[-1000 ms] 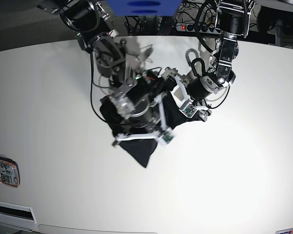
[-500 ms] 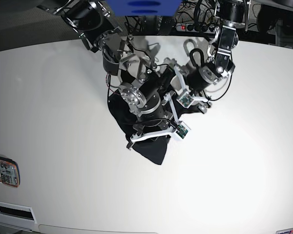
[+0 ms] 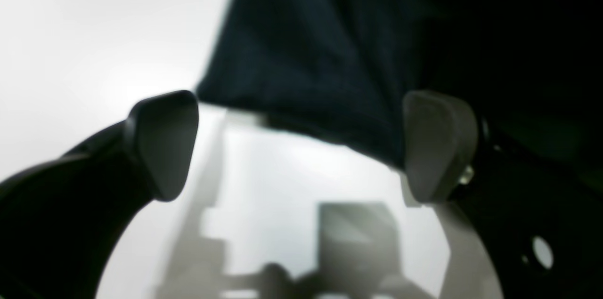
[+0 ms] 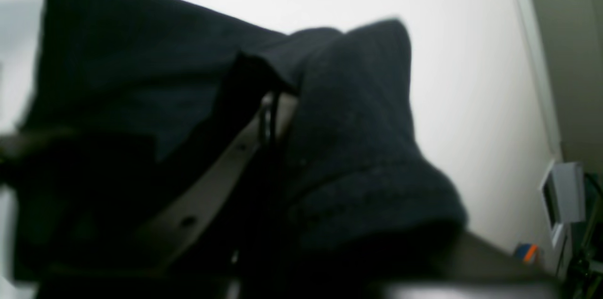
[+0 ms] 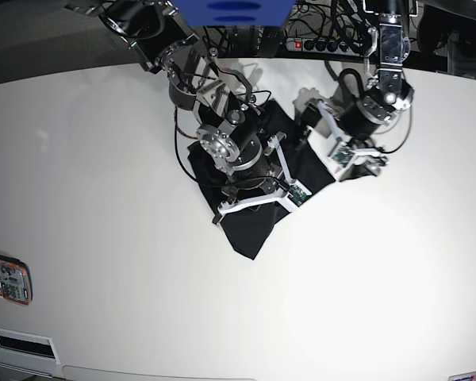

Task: Fold the T-shirt properly

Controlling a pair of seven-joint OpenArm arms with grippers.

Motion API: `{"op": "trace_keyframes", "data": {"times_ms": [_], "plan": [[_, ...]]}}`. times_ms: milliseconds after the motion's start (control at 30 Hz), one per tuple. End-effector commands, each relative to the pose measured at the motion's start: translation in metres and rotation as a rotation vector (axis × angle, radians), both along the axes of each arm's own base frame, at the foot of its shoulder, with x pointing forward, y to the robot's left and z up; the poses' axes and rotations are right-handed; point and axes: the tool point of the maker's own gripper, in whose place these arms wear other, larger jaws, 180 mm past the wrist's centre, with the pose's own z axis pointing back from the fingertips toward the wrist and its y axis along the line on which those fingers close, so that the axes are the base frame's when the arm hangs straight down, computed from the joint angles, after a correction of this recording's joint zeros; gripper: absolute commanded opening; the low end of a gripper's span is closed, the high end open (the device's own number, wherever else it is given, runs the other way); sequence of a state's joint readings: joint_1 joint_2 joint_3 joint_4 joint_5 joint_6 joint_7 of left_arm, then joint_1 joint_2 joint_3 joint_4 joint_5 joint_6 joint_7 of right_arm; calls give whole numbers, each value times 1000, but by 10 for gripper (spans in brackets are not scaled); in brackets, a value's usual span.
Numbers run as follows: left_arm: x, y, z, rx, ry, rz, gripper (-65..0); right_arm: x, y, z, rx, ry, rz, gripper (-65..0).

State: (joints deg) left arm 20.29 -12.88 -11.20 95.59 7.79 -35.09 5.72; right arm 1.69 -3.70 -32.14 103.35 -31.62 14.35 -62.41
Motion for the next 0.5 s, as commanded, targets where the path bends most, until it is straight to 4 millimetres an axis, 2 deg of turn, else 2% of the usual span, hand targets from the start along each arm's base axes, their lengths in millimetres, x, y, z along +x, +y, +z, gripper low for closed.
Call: {"op": "trace_keyframes", "data": {"times_ms": [0,133,200,367,467], "plan": [[6,1,23,-12,-73,2,0,3,7,9,30,-28,11,-650],[2,5,63,20,-170,4,0,1,11,-3,28,-8,27,-650],[-2,4,75,27,-196,1,0,1,11,-7,23,0,29,-650],[-6,3,79,29,-203,-2,0,0,12,-14,15,17,32,-650],[-9,7,77,36,-193,8,0,-5,11,-30,-10,56,35,-650]]}}
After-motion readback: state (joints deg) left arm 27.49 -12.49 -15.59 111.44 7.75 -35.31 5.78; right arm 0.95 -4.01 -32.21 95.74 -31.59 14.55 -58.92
